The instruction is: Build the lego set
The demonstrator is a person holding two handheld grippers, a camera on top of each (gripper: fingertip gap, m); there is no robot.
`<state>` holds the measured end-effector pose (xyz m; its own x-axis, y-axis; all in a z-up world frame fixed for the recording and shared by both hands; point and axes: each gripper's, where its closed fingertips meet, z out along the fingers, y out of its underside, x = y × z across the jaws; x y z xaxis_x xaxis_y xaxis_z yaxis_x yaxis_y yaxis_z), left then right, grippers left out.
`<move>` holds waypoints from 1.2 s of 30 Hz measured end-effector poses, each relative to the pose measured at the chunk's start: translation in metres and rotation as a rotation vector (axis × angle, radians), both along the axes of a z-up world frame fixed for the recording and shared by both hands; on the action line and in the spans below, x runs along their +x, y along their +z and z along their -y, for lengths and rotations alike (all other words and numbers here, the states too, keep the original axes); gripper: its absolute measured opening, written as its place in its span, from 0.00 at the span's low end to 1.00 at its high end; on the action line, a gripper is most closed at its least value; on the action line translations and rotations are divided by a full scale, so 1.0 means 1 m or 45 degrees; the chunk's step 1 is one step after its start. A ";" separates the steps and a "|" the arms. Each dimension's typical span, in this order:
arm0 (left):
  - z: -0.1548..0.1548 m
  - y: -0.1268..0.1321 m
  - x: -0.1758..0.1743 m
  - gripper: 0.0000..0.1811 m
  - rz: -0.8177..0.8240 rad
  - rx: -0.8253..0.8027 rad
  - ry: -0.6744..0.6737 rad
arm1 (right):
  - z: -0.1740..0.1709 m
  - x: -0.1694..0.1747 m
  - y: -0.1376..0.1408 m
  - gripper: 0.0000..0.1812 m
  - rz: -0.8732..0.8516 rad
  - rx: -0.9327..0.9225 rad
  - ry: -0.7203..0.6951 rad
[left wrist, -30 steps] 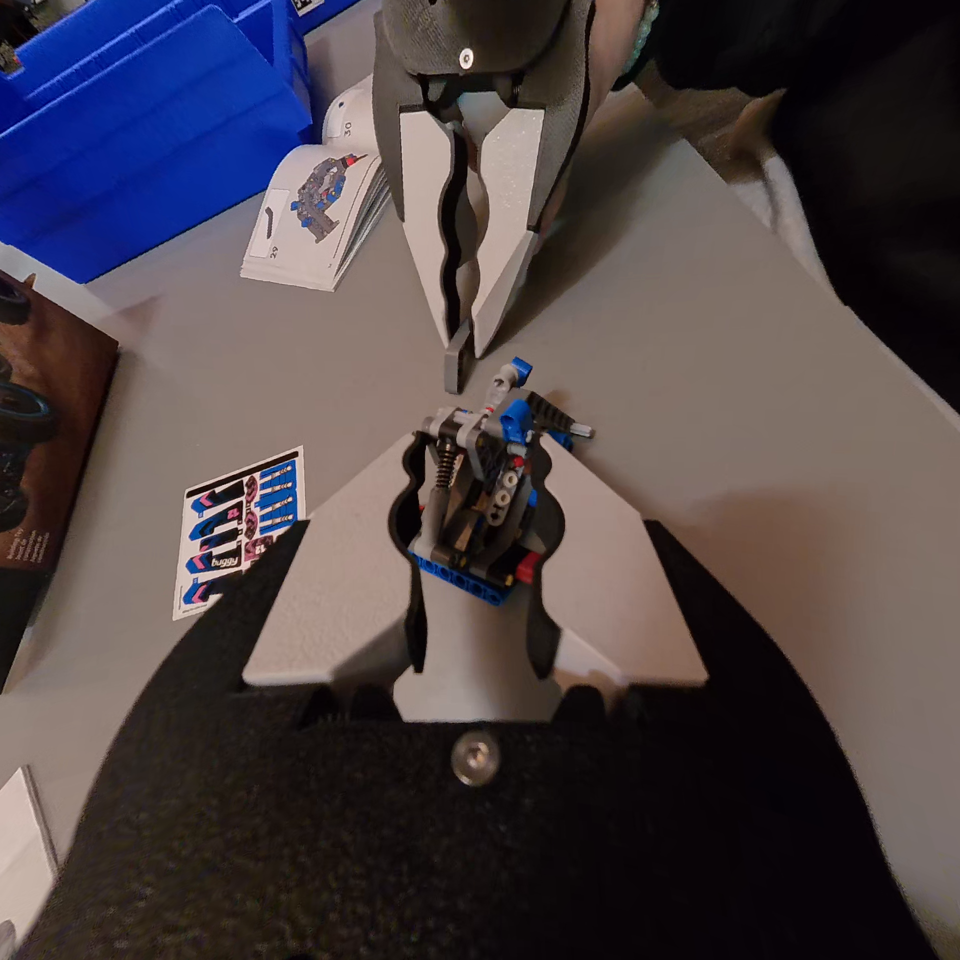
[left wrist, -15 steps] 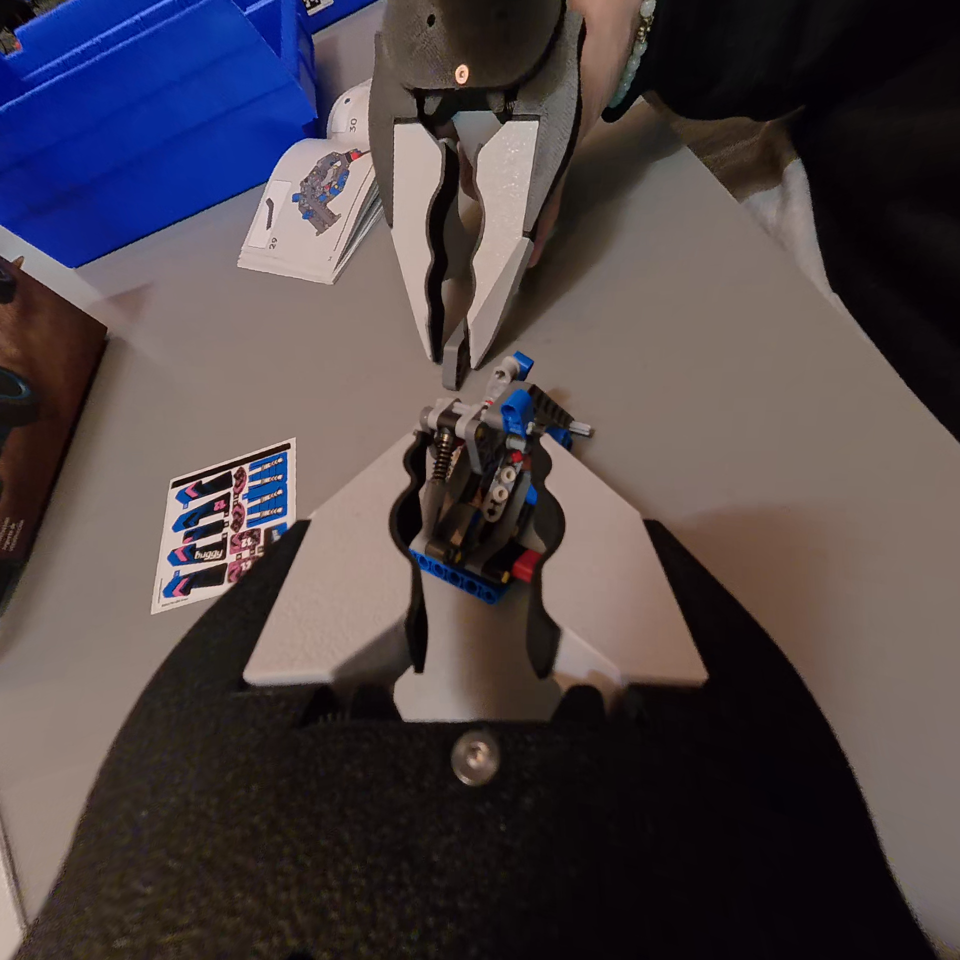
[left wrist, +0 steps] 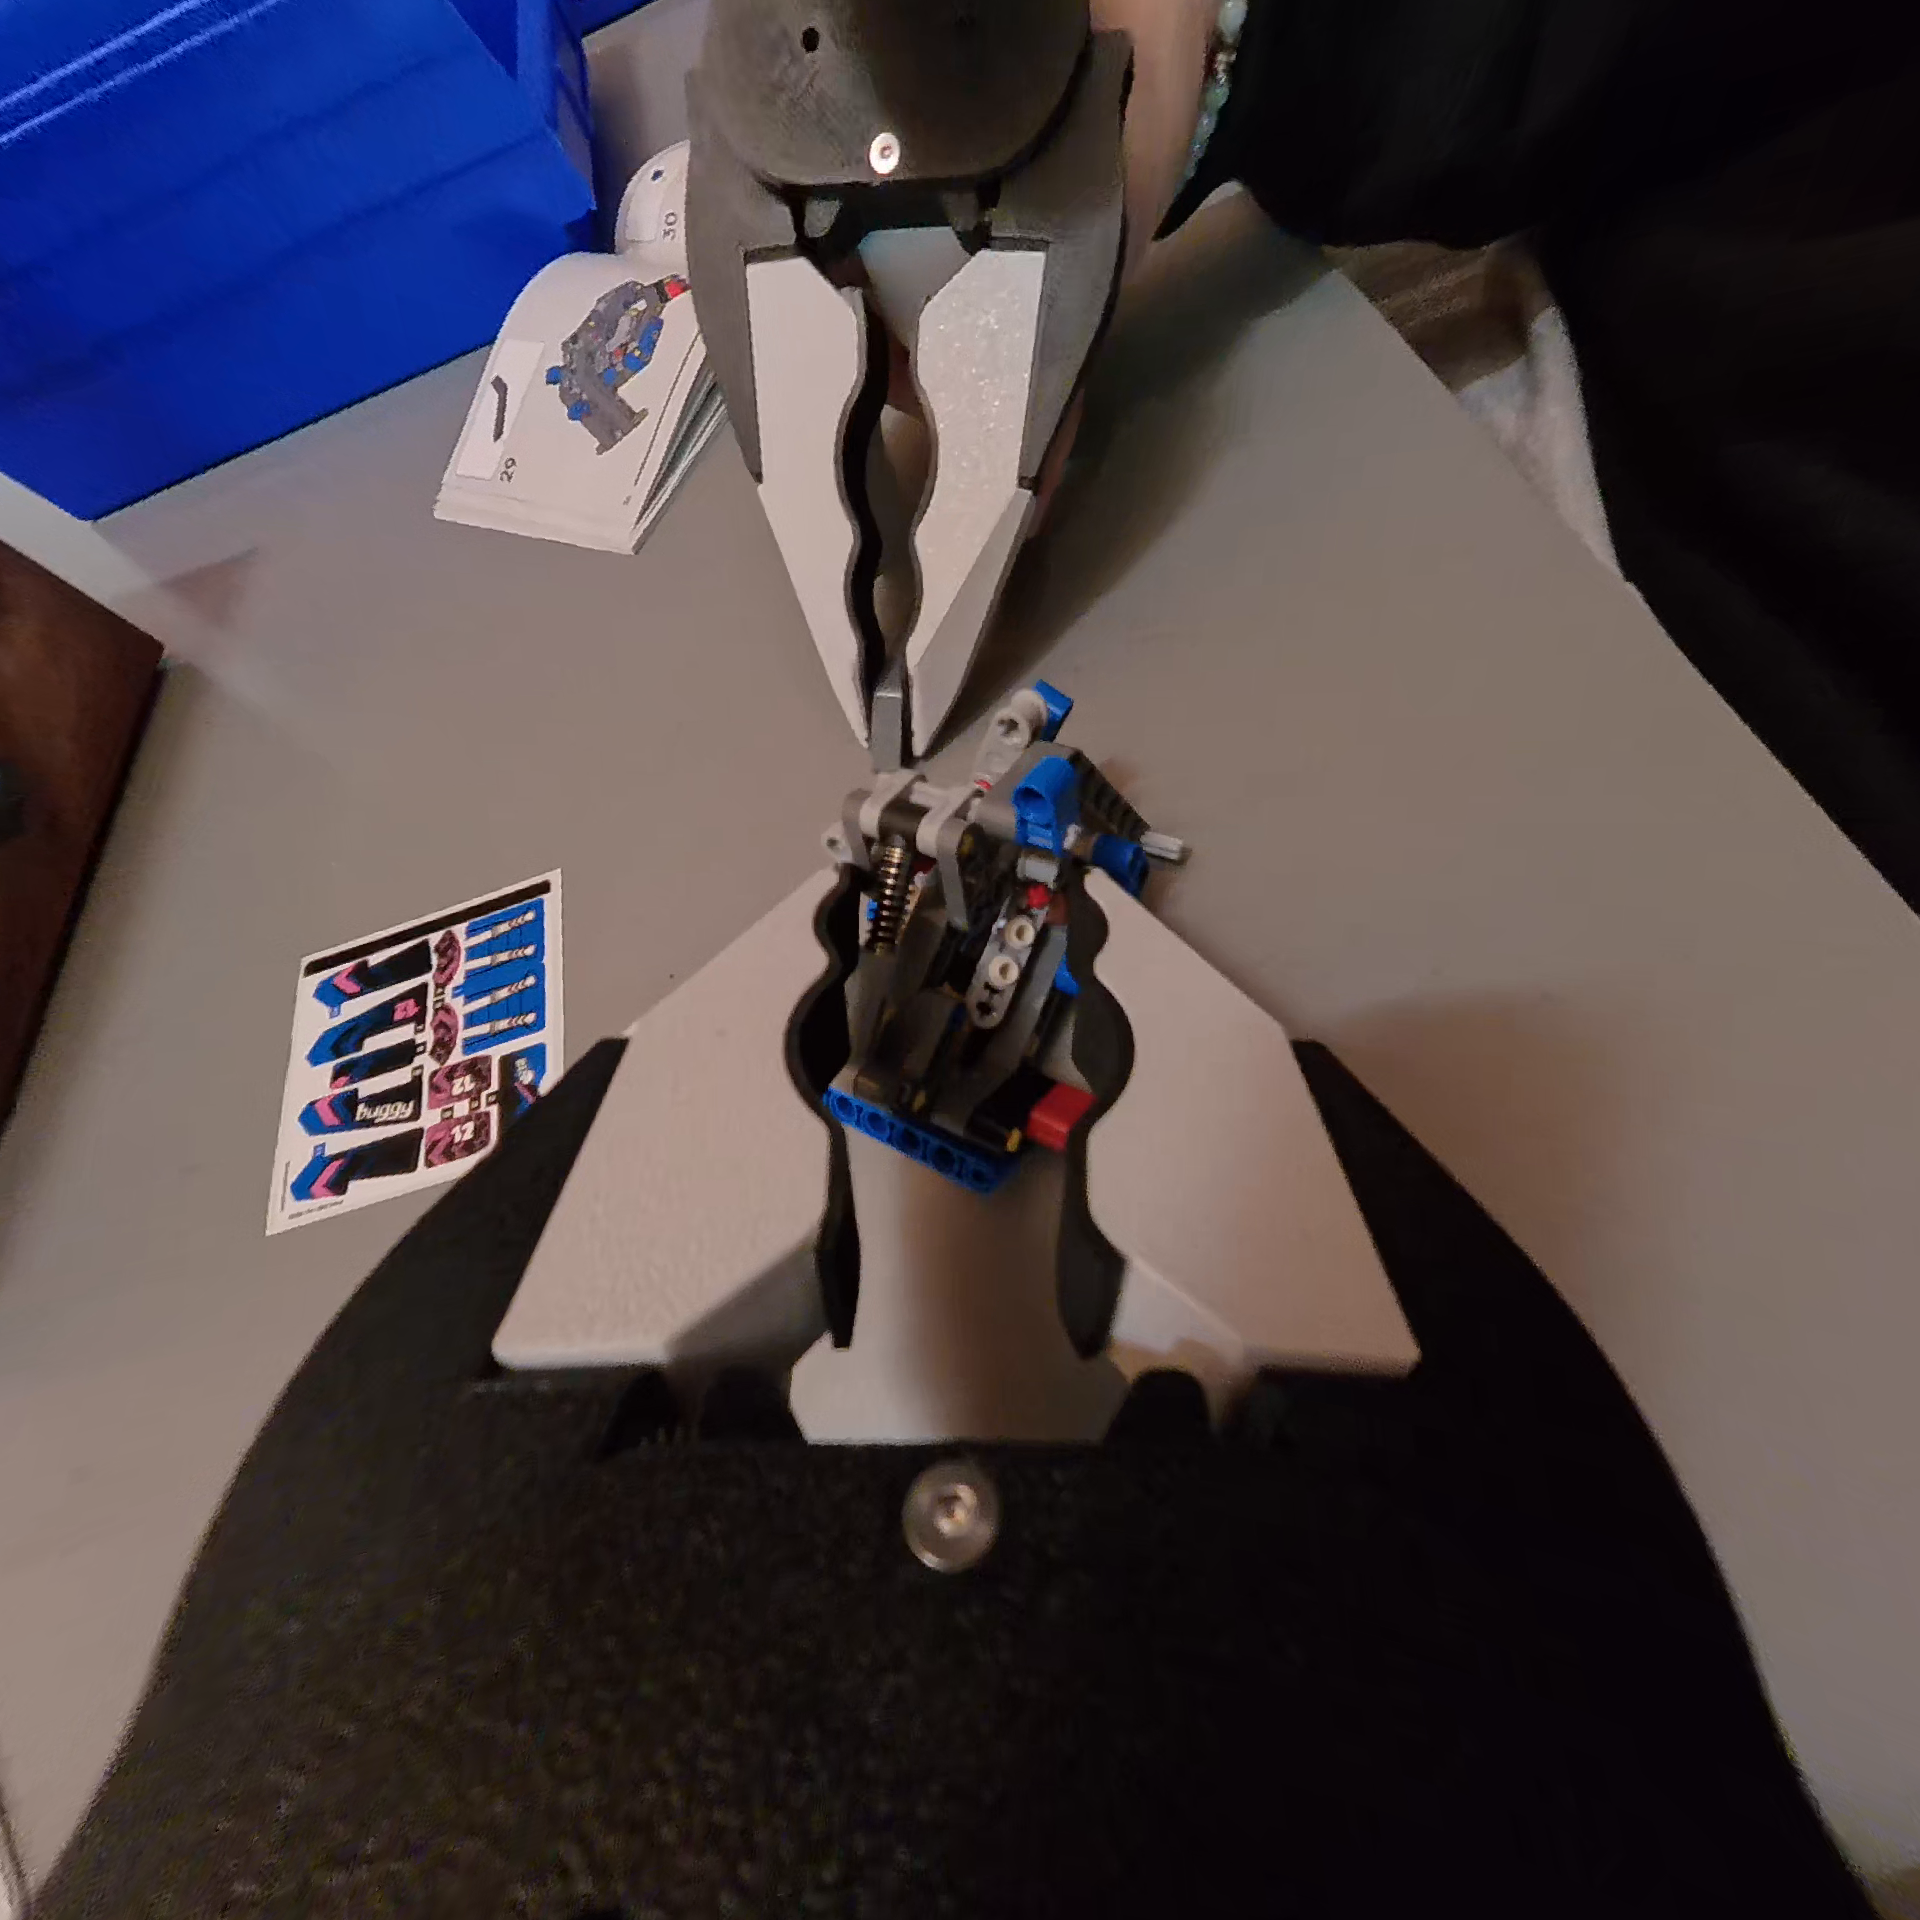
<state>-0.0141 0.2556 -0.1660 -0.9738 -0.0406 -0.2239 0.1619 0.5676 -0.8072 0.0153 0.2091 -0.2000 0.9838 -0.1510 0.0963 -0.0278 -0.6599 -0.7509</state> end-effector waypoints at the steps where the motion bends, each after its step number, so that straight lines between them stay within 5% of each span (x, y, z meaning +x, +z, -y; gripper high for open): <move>1: 0.000 0.001 -0.001 0.20 -0.006 -0.004 -0.011 | 0.000 0.000 0.000 0.03 -0.007 0.001 0.001; 6: -0.003 0.015 -0.003 0.30 -0.081 -0.069 -0.082 | -0.004 0.002 0.008 0.03 0.042 0.053 -0.003; 13: -0.001 0.010 0.002 0.27 -0.128 0.028 -0.186 | -0.021 -0.014 0.049 0.03 -0.049 0.305 0.047; 36: 0.010 0.008 0.001 0.23 -0.231 -0.032 -0.066 | -0.038 -0.008 0.044 0.03 -0.101 0.367 -0.064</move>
<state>-0.0134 0.2455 -0.1583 -0.9990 0.0069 -0.0438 0.0405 0.5413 -0.8398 0.0071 0.2475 -0.1556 0.9771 -0.2098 -0.0349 -0.1215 -0.4158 -0.9013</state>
